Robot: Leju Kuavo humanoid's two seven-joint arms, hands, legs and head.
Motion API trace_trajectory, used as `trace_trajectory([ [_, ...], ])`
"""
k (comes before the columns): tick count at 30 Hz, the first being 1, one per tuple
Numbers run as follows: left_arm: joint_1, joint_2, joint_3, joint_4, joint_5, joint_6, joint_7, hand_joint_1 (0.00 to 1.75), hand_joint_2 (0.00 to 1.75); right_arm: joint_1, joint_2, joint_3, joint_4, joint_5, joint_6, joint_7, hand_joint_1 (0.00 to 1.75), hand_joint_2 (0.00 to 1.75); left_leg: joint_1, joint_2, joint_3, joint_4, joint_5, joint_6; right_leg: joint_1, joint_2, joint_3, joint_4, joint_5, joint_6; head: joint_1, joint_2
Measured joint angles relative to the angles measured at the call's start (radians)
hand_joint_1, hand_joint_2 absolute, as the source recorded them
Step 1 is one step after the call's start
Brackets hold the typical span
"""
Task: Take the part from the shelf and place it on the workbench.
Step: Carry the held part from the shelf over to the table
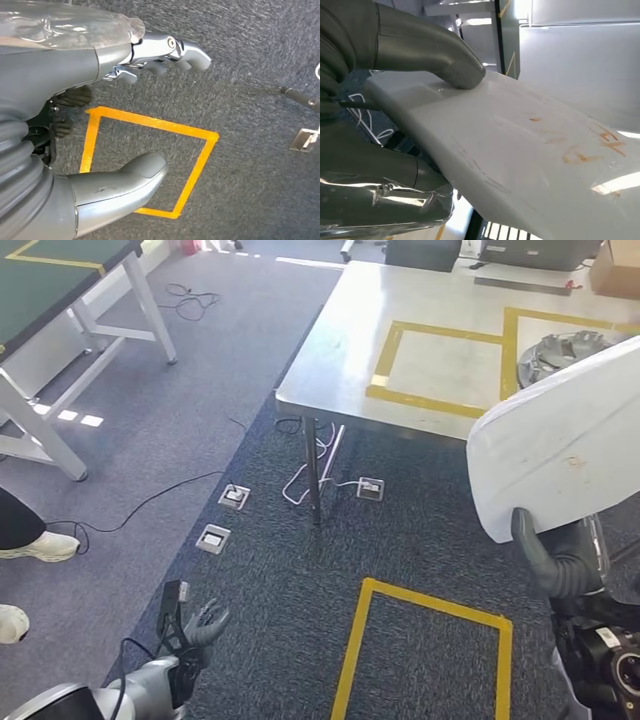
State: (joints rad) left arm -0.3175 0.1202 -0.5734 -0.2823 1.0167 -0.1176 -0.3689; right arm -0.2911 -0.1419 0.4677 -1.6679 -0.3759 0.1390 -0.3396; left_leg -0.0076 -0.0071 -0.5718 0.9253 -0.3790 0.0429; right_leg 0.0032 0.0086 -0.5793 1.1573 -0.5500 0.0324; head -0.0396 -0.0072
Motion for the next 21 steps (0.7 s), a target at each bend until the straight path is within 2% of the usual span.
trace_trajectory([
  [1,0.001,0.000,0.000,0.000,0.000,0.000,0.000,0.00,1.75,0.001,0.000,0.000,0.001,0.000,0.000,0.000,1.75,1.75,0.000,0.000,0.005,0.000,-0.006,-0.001,-0.003,0.000,-0.040,0.062,-0.023,0.005,0.001,0.000],
  [2,0.003,-0.001,0.000,0.000,0.000,0.000,0.000,0.00,1.75,0.004,0.000,0.000,0.001,0.000,0.000,0.001,1.75,1.75,0.001,-0.001,0.011,0.000,-0.012,-0.003,-0.007,0.000,-0.069,0.096,-0.032,0.008,0.001,0.000],
  [3,0.005,-0.001,0.000,0.000,0.000,0.000,0.000,0.00,1.75,0.005,0.000,0.000,0.002,0.000,0.000,0.001,1.75,1.75,0.002,-0.001,0.019,0.001,-0.018,-0.006,-0.010,-0.001,-0.081,0.092,-0.017,0.011,0.001,0.000],
  [4,0.006,-0.002,0.000,0.000,0.000,0.000,0.000,0.00,1.75,0.005,0.000,0.000,0.003,-0.002,0.000,0.001,1.75,1.75,0.004,-0.002,0.029,0.002,-0.026,-0.009,-0.014,-0.001,-0.073,0.047,0.022,0.013,0.001,0.000],
  [5,0.007,-0.002,0.000,0.000,0.001,0.000,0.000,0.00,1.75,0.005,0.000,0.000,0.003,-0.003,0.000,0.000,1.75,1.75,0.005,-0.003,0.039,0.002,-0.034,-0.013,-0.017,-0.002,-0.051,-0.026,0.077,0.016,0.001,0.000],
  [6,0.006,-0.003,0.000,0.000,0.001,0.000,0.000,0.00,1.75,0.004,0.000,0.000,0.003,-0.006,0.000,0.000,1.75,1.75,0.007,-0.003,0.049,0.003,-0.041,-0.018,-0.019,-0.002,-0.028,-0.097,0.118,0.018,0.002,0.000],
  [7,0.005,-0.003,0.000,0.000,0.002,0.000,0.000,0.00,1.75,0.003,0.000,0.001,0.004,-0.008,-0.001,-0.001,1.75,1.75,0.007,-0.003,0.054,0.004,-0.048,-0.023,-0.017,-0.004,-0.009,-0.158,0.140,0.016,0.004,0.000],
  [8,0.003,-0.003,0.000,0.000,0.003,0.000,0.000,0.00,1.75,0.002,0.000,0.001,0.006,-0.010,-0.001,-0.002,1.75,1.75,0.006,-0.004,0.055,0.006,-0.053,-0.028,-0.016,-0.004,0.004,-0.192,0.151,0.010,0.004,0.000],
  [9,0.003,-0.003,0.000,0.000,0.003,0.000,0.000,0.00,1.75,0.002,0.000,0.001,0.007,-0.012,-0.001,-0.003,1.75,1.75,0.005,-0.004,0.055,0.009,-0.056,-0.034,-0.013,-0.005,0.010,-0.203,0.144,0.000,0.003,0.000],
  [11,0.002,-0.004,0.000,0.000,0.004,0.000,0.000,0.00,1.75,0.000,0.000,0.001,0.008,-0.015,-0.002,-0.003,1.75,1.75,0.005,-0.003,0.056,0.019,-0.064,-0.045,-0.012,-0.005,0.024,-0.209,0.147,-0.020,-0.003,0.000],
  [12,0.002,-0.004,0.000,0.000,0.004,0.000,0.000,0.00,1.75,-0.001,0.000,0.001,0.008,-0.016,-0.002,-0.004,1.75,1.75,0.005,-0.002,0.052,0.037,-0.071,-0.050,-0.012,-0.004,0.031,-0.211,0.144,-0.026,-0.006,0.000],
  [13,0.001,-0.004,0.000,0.000,0.004,0.000,0.000,0.00,1.75,-0.004,-0.001,0.001,0.008,-0.016,-0.002,-0.004,1.75,1.75,0.007,-0.001,0.035,0.073,-0.086,-0.054,-0.013,-0.003,0.038,-0.214,0.142,-0.030,-0.008,0.000],
  [14,0.000,-0.004,0.000,0.000,0.004,0.000,0.000,0.00,1.75,-0.006,-0.001,0.001,0.008,-0.016,-0.002,-0.005,1.75,1.75,0.007,0.000,0.001,0.132,-0.107,-0.057,-0.013,-0.003,0.045,-0.215,0.139,-0.035,-0.011,0.000],
  [16,0.001,-0.004,0.000,0.000,0.004,0.000,0.000,0.00,1.75,-0.006,-0.001,0.002,0.010,-0.016,-0.001,-0.005,1.75,1.75,0.007,0.000,-0.093,0.276,-0.154,-0.061,-0.009,-0.002,0.052,-0.215,0.130,-0.042,-0.018,0.000],
  [17,0.003,-0.004,0.000,0.000,0.004,0.000,0.000,0.00,1.75,-0.006,-0.001,0.002,0.011,-0.016,-0.001,-0.005,1.75,1.75,0.007,0.000,-0.134,0.323,-0.163,-0.061,-0.007,-0.002,0.057,-0.215,0.124,-0.044,-0.020,0.000],
  [18,0.005,-0.004,0.000,0.000,0.004,0.000,0.000,0.00,1.75,-0.006,-0.001,0.002,0.013,-0.016,-0.002,-0.005,1.75,1.75,0.007,0.000,-0.155,0.331,-0.151,-0.057,-0.005,-0.001,0.063,-0.215,0.118,-0.045,-0.021,0.000],
  [19,0.006,-0.004,0.000,0.000,0.004,0.000,0.000,0.00,1.75,-0.006,-0.001,0.002,0.014,-0.016,-0.002,-0.005,1.75,1.75,0.005,0.000,-0.155,0.297,-0.117,-0.051,-0.002,0.000,0.071,-0.215,0.112,-0.045,-0.023,0.000],
  [21,0.006,-0.003,0.000,0.000,0.004,0.000,0.000,0.00,1.75,-0.009,-0.001,0.002,0.016,-0.016,-0.003,-0.004,1.75,1.75,-0.003,0.001,-0.108,0.149,-0.019,-0.034,0.000,0.001,0.089,-0.216,0.098,-0.044,-0.024,0.000],
])
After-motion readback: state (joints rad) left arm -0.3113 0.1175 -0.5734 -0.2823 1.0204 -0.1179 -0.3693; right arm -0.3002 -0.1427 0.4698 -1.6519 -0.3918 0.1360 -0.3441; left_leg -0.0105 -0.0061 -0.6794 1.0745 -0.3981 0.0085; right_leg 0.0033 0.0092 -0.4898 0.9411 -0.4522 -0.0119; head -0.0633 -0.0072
